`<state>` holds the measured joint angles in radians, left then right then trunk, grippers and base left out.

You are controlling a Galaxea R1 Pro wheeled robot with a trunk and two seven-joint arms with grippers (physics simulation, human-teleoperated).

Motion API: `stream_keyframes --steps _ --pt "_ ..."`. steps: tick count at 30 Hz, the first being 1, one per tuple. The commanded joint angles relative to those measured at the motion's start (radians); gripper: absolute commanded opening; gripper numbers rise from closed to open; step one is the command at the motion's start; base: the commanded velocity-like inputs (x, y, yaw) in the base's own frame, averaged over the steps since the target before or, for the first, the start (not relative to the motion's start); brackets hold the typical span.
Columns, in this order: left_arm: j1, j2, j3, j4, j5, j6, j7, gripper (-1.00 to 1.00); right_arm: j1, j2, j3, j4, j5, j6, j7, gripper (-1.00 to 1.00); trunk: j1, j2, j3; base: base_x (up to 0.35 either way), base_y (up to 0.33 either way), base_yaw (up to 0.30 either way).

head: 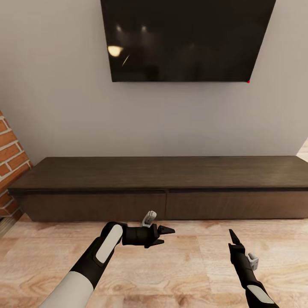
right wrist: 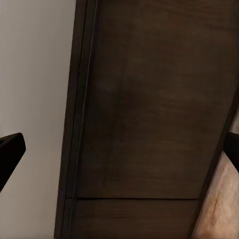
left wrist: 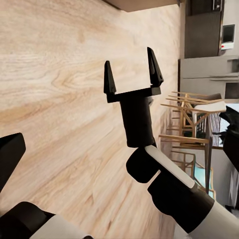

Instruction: Place each of the two pumpkins and all three candles from the living room inside a cabinet in the living room (use any cabinet), then make sure every cabinet is closed, and position the cauldron so it is next to a table in the living room.

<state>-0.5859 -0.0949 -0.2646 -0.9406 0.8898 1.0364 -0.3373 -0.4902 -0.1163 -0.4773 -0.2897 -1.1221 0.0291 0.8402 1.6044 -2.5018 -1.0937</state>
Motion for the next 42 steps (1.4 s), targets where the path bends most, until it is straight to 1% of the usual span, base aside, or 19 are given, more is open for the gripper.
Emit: stream_keyframes --steps 1,5,12,14,16,19,27,42 --pt "0.0 0.0 0.001 0.0 -0.009 0.002 -0.009 1.0 -0.001 0.0 0.002 0.001 -0.008 0.003 0.005 1.0 0.0 0.0 -0.001 0.0 0.0 0.0" --pt "0.0 0.0 0.0 0.0 -0.01 0.002 -0.009 1.0 -0.001 0.0 0.002 0.001 -0.008 0.003 0.01 1.0 0.0 0.0 -0.001 0.017 0.0 0.0" --pt "0.0 0.0 -0.001 0.0 -0.009 0.001 -0.009 1.0 -0.001 0.0 0.001 0.0 -0.008 0.002 0.014 1.0 0.0 0.0 -0.001 0.149 0.0 0.0" --pt "0.0 0.0 -0.001 0.0 -0.009 0.001 -0.009 1.0 -0.001 0.0 0.004 0.0 -0.007 0.002 0.037 1.0 0.0 0.0 -0.001 0.018 0.0 0.0" --pt "0.0 0.0 -0.001 0.0 -0.01 0.001 -0.009 1.0 -0.001 0.0 0.004 0.0 -0.006 0.003 0.076 1.0 0.0 0.0 -0.001 0.063 0.0 0.0" --pt "0.0 0.0 -0.001 0.0 -0.01 0.001 -0.009 1.0 -0.001 0.0 0.002 0.001 -0.008 0.001 0.097 1.0 0.0 0.0 -0.001 0.216 0.0 0.0" --pt "0.0 -0.002 -0.001 0.0 -0.01 0.001 -0.009 1.0 -0.001 -0.002 -0.003 0.001 -0.016 0.009 0.089 1.0 0.0 0.0 -0.001 0.146 0.0 0.0" --pt "0.0 -0.002 -0.001 0.0 -0.009 0.0 -0.009 1.0 -0.001 0.003 -0.011 0.003 -0.019 0.0 0.09 1.0 0.0 0.0 -0.001 0.074 0.0 0.0"
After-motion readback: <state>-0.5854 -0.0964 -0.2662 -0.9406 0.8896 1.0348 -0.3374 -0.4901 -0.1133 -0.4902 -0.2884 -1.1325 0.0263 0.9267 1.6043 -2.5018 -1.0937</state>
